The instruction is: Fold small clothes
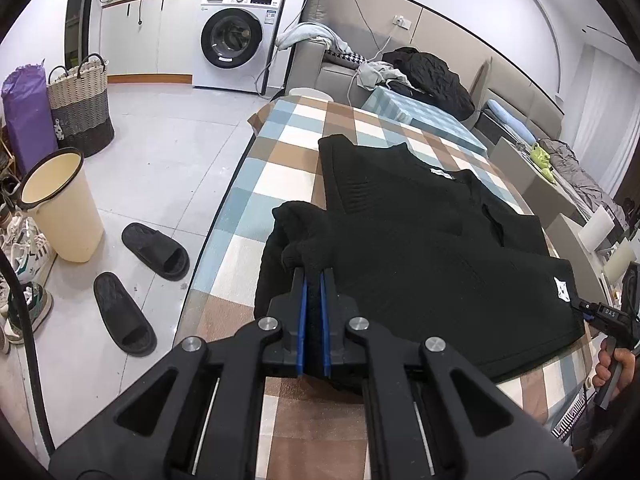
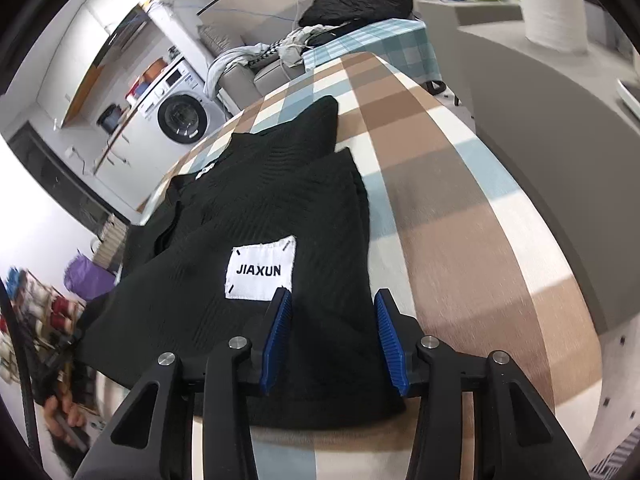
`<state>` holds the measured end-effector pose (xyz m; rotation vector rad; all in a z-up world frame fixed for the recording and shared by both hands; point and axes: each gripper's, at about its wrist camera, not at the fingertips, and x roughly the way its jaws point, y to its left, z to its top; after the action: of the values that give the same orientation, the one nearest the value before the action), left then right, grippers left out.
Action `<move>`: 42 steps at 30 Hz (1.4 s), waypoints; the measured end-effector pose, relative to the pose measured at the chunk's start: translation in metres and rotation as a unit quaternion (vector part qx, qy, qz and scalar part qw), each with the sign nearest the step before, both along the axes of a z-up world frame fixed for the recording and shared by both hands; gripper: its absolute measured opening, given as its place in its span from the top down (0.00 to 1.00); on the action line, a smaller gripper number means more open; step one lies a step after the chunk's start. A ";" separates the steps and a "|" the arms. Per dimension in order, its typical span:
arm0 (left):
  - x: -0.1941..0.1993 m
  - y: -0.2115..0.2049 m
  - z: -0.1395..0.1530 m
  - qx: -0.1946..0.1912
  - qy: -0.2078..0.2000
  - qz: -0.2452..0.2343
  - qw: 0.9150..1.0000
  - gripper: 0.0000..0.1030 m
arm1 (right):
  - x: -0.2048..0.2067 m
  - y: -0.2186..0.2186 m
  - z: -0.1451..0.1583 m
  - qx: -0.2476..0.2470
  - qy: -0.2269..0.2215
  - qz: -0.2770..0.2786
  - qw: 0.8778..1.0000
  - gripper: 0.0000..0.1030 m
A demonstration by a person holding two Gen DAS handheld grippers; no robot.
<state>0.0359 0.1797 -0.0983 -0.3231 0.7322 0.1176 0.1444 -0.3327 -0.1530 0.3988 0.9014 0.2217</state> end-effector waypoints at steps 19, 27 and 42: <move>0.008 0.001 0.006 0.001 -0.017 -0.008 1.000 0.97 | -0.012 -0.002 0.035 0.040 -0.060 -0.005 0.997 0.96; 0.011 -0.001 0.006 -0.002 -0.017 -0.013 1.000 0.97 | -0.017 0.027 0.036 -0.029 -0.042 0.040 0.998 0.80; 0.011 -0.002 0.001 -0.005 -0.010 -0.014 1.000 0.97 | -0.037 0.010 0.004 0.002 -0.023 0.029 0.999 0.72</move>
<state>0.0468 0.1773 -0.0969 -0.3232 0.7173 0.0832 0.1073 -0.3224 -0.1486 0.3700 0.8682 0.2841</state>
